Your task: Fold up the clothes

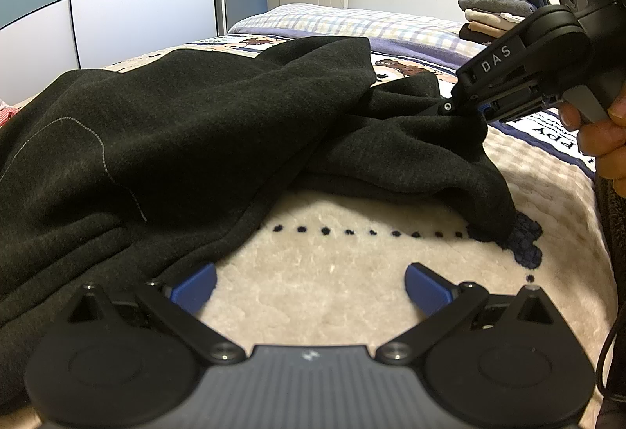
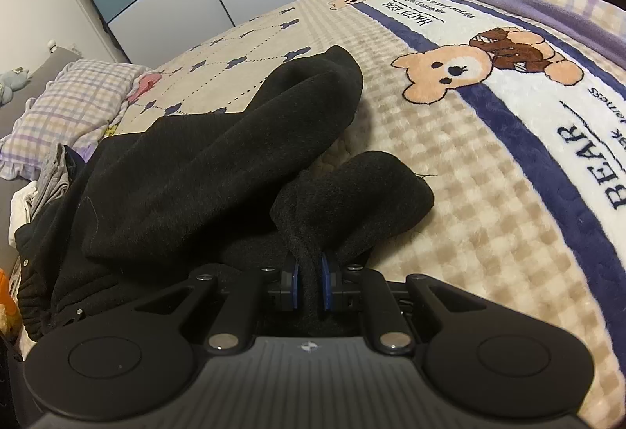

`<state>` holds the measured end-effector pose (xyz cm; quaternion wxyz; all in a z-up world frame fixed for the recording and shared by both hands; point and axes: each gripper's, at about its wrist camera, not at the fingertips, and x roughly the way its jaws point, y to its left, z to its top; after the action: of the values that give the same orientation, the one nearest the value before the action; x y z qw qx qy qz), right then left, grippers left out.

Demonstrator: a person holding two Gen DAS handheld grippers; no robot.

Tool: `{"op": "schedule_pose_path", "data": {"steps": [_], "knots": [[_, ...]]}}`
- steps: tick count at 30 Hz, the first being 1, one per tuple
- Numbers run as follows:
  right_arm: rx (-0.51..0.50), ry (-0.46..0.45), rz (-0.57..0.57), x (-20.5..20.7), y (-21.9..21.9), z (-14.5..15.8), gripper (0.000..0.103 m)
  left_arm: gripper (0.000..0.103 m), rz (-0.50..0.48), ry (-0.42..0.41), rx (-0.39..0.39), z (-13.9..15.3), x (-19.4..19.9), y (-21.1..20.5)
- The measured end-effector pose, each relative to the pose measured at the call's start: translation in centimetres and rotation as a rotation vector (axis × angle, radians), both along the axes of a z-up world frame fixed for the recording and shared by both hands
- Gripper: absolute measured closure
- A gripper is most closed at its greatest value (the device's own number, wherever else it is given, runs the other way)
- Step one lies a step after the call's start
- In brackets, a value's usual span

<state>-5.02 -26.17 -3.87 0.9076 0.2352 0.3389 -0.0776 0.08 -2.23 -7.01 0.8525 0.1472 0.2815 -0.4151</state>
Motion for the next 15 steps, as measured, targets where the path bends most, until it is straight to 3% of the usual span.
{"op": "schedule_pose_path", "data": {"steps": [15], "knots": [[0.063,-0.005,-0.012,-0.61,-0.74,-0.09,0.091,0.0,0.0,-0.001,0.001,-0.04,0.02,0.08]]}}
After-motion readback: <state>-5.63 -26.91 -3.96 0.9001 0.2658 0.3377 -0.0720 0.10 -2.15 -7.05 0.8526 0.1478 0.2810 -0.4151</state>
